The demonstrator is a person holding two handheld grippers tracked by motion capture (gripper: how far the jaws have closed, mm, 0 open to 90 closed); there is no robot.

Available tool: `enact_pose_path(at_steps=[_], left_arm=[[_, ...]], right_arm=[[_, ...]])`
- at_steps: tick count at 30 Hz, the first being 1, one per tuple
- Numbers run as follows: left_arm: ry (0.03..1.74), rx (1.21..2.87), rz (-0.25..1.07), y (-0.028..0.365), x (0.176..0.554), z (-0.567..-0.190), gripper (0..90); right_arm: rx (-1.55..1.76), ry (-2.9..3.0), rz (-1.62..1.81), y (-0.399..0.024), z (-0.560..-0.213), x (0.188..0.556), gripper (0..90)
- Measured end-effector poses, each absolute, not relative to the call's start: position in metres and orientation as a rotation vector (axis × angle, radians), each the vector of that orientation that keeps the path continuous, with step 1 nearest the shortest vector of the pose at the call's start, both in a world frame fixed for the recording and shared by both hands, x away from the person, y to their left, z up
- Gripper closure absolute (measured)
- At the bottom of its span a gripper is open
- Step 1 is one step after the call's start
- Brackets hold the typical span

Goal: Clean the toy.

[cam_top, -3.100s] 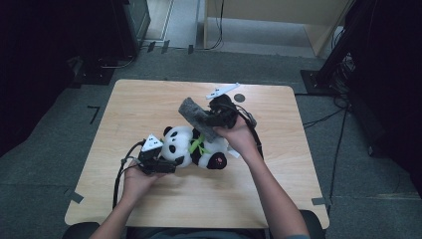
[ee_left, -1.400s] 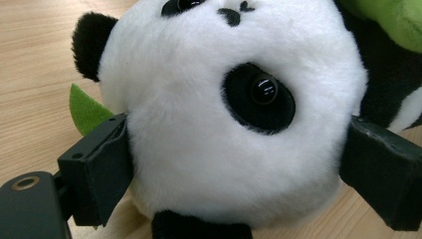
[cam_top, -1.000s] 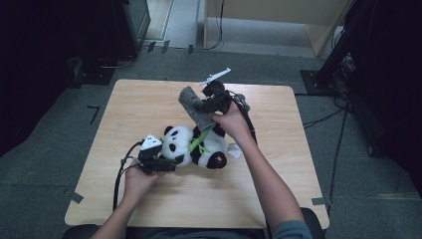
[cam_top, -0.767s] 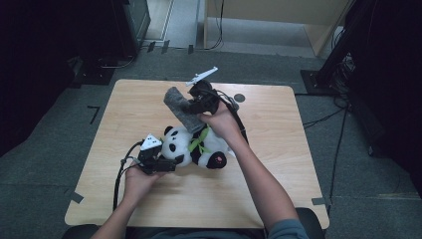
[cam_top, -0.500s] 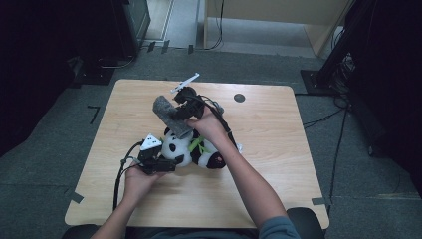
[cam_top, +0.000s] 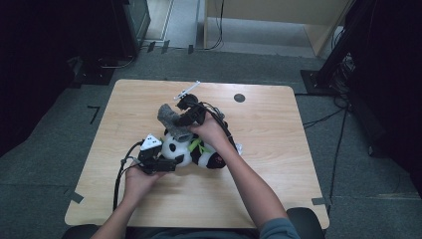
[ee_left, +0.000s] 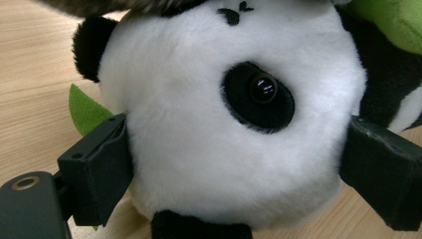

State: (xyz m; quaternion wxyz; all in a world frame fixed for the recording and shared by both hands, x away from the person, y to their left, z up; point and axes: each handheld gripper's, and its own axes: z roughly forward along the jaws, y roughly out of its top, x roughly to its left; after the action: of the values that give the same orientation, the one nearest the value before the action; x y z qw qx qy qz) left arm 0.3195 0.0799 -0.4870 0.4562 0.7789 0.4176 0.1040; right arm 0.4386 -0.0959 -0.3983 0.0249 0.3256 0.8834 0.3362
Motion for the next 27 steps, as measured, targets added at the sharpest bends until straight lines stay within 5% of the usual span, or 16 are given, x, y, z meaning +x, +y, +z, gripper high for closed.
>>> enact_pose_path(at_steps=[27], left_arm=[[1.029,1.923,0.24,0.081,0.32,-0.488,7.4]], right_arm=[[1.154,2.542,1.061,-0.177,-0.377,0.446,73.7]])
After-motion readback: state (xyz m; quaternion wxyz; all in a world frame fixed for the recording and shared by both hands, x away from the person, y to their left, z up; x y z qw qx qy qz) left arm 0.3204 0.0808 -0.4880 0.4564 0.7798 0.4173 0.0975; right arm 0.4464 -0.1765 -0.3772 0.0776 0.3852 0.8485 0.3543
